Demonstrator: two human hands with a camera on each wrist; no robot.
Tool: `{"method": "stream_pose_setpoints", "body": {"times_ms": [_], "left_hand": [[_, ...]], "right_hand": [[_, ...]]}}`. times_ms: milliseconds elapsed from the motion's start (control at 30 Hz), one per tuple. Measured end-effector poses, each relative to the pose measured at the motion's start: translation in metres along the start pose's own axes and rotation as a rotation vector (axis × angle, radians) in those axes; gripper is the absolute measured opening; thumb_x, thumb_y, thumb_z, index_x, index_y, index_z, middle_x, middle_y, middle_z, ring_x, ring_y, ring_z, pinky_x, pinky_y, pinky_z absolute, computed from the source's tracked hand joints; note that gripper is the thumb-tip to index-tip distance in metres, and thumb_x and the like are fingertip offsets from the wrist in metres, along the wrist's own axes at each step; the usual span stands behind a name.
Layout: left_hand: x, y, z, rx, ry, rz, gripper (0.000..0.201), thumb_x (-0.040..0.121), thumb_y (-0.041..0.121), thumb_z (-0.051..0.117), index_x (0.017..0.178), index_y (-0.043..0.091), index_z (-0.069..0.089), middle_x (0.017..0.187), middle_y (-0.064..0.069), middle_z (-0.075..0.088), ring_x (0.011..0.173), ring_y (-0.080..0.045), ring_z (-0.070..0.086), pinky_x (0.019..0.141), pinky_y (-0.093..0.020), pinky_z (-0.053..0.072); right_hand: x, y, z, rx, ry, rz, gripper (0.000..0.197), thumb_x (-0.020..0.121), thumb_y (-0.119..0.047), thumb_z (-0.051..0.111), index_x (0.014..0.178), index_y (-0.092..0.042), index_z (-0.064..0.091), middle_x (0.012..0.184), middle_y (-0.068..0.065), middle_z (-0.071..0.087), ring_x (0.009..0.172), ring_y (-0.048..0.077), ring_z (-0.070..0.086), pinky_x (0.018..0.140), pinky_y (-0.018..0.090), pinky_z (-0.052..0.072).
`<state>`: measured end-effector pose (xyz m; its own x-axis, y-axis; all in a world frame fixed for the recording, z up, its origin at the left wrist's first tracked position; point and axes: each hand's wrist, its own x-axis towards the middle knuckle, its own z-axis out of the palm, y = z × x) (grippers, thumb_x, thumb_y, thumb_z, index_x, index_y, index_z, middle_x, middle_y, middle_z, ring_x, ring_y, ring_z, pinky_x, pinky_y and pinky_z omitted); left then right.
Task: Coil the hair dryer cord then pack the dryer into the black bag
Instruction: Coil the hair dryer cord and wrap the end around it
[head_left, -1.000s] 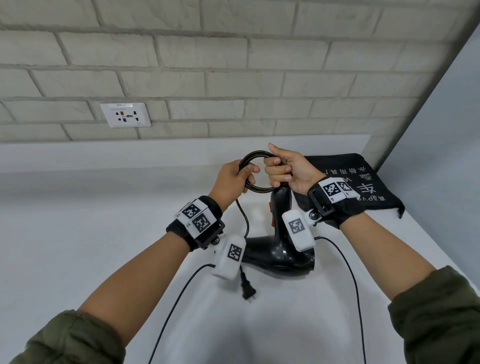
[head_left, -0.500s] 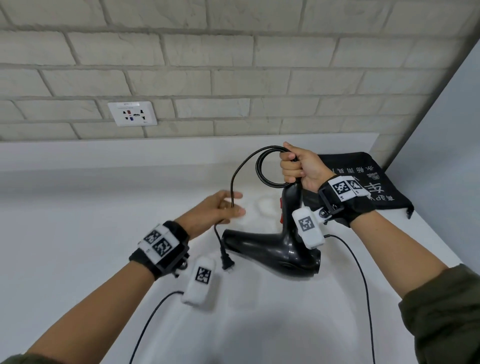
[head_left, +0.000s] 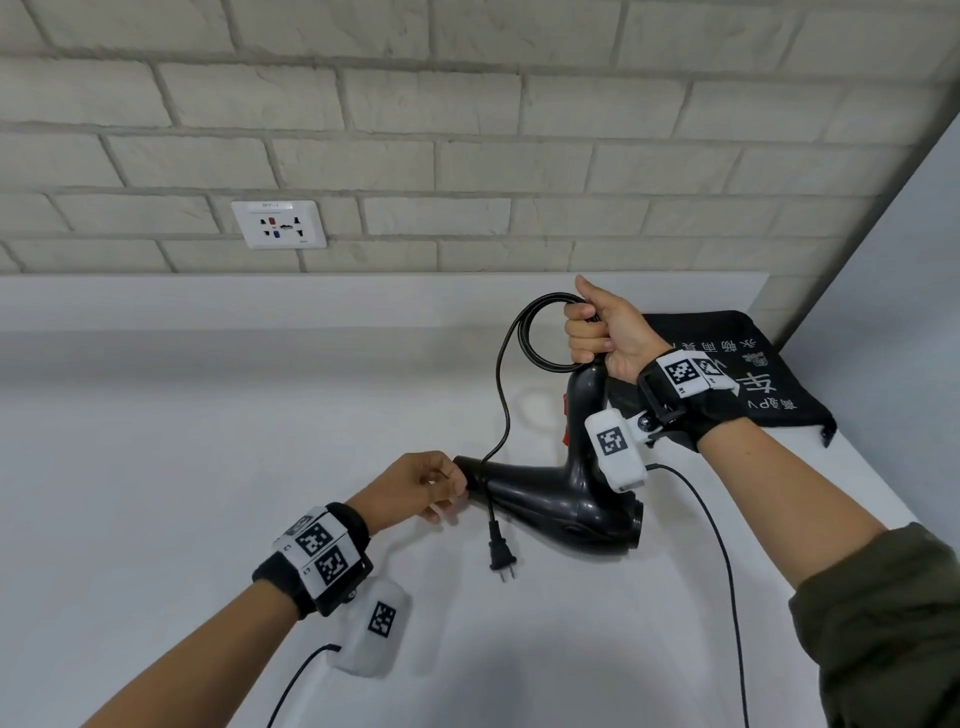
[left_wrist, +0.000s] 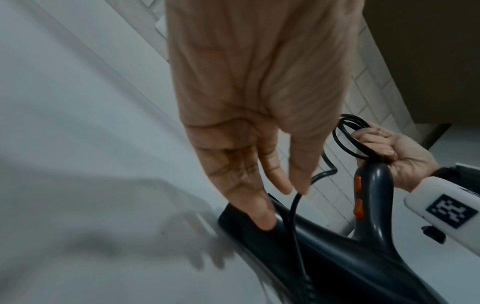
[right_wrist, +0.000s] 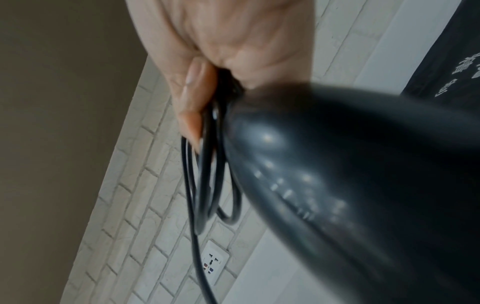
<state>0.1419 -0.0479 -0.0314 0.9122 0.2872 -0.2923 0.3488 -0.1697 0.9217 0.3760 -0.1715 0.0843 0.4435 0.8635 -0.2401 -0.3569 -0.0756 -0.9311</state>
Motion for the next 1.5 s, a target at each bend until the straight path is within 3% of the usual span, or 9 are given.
{"method": "stream_pose_setpoints", "body": {"times_ms": [133, 233, 333, 533, 700, 833, 933, 1200, 1500], "left_hand": [[0.003, 0.002, 0.004, 0.042, -0.033, -0.023, 0.019, 0.083, 0.007, 0.064, 0.097, 0.016, 0.055, 0.078, 0.002, 0.063, 0.058, -0.004, 0.063, 0.053, -0.015, 0.048], [0.005, -0.003, 0.017, 0.000, 0.016, 0.025, 0.011, 0.082, 0.002, 0.064, 0.087, 0.011, 0.059, 0.068, -0.001, 0.063, 0.051, -0.008, 0.064, 0.053, -0.019, 0.053], [0.004, -0.008, 0.024, 0.006, 0.034, 0.064, 0.014, 0.085, 0.004, 0.061, 0.075, 0.013, 0.060, 0.067, -0.001, 0.067, 0.053, -0.009, 0.064, 0.055, -0.020, 0.053], [0.000, -0.008, 0.030, -0.005, 0.048, 0.072, 0.019, 0.075, 0.007, 0.073, 0.085, 0.016, 0.059, 0.069, -0.002, 0.059, 0.050, -0.005, 0.057, 0.053, -0.015, 0.047], [0.007, -0.013, 0.053, 0.046, 0.321, 0.086, 0.022, 0.074, 0.027, 0.074, 0.071, 0.020, 0.054, 0.064, -0.005, 0.058, 0.050, -0.011, 0.052, 0.057, -0.022, 0.047], [0.011, -0.009, 0.063, 0.073, 0.410, 0.062, 0.028, 0.079, 0.021, 0.069, 0.063, 0.020, 0.046, 0.058, -0.005, 0.055, 0.047, -0.014, 0.050, 0.057, -0.027, 0.045], [0.007, -0.001, 0.052, -0.059, 0.372, 0.039, 0.022, 0.087, 0.016, 0.059, 0.073, 0.011, 0.044, 0.062, -0.007, 0.059, 0.037, -0.008, 0.054, 0.044, -0.019, 0.047], [0.026, 0.051, -0.016, -0.666, 0.663, 0.094, 0.021, 0.093, 0.010, 0.049, 0.076, 0.010, 0.036, 0.071, -0.017, 0.059, 0.043, -0.016, 0.065, 0.047, -0.020, 0.055], [0.052, 0.099, -0.010, -0.870, 0.473, 0.100, 0.017, 0.092, 0.013, 0.052, 0.078, 0.005, 0.051, 0.044, 0.002, 0.064, 0.042, -0.004, 0.061, 0.047, -0.012, 0.051]], "right_hand": [[-0.002, 0.001, 0.006, -0.072, 0.004, -0.045, 0.050, 0.094, -0.030, 0.038, 0.045, -0.025, 0.033, 0.031, -0.014, 0.021, 0.024, 0.003, 0.017, 0.034, 0.017, 0.024], [-0.003, 0.003, 0.007, -0.091, 0.025, -0.068, 0.047, 0.092, -0.018, 0.041, 0.047, -0.024, 0.032, 0.031, -0.012, 0.020, 0.026, 0.003, 0.017, 0.034, 0.017, 0.024], [-0.004, 0.004, 0.008, -0.111, 0.027, -0.061, 0.052, 0.094, -0.022, 0.039, 0.042, -0.025, 0.034, 0.031, -0.012, 0.020, 0.026, 0.002, 0.017, 0.034, 0.017, 0.025], [-0.004, 0.002, 0.011, -0.097, -0.012, -0.047, 0.055, 0.096, -0.027, 0.035, 0.041, -0.026, 0.037, 0.030, -0.013, 0.022, 0.024, 0.002, 0.018, 0.032, 0.016, 0.026], [-0.007, 0.001, 0.011, -0.082, -0.021, -0.044, 0.056, 0.096, -0.029, 0.033, 0.041, -0.026, 0.037, 0.030, -0.014, 0.022, 0.023, 0.002, 0.018, 0.032, 0.016, 0.027], [-0.008, 0.001, 0.012, -0.085, -0.022, -0.055, 0.052, 0.096, -0.029, 0.034, 0.044, -0.025, 0.034, 0.030, -0.012, 0.022, 0.024, 0.002, 0.018, 0.033, 0.017, 0.027], [-0.009, 0.001, 0.012, -0.078, -0.030, -0.048, 0.053, 0.096, -0.030, 0.034, 0.043, -0.025, 0.035, 0.030, -0.013, 0.022, 0.024, 0.002, 0.018, 0.033, 0.017, 0.027], [-0.017, 0.000, 0.029, -0.125, -0.155, 0.016, 0.057, 0.096, -0.041, 0.028, 0.042, -0.025, 0.036, 0.032, -0.014, 0.023, 0.025, 0.002, 0.018, 0.034, 0.017, 0.028], [-0.020, 0.003, 0.036, -0.102, -0.186, 0.038, 0.061, 0.096, -0.048, 0.021, 0.042, -0.025, 0.037, 0.031, -0.014, 0.022, 0.024, 0.000, 0.018, 0.033, 0.017, 0.027]]}}
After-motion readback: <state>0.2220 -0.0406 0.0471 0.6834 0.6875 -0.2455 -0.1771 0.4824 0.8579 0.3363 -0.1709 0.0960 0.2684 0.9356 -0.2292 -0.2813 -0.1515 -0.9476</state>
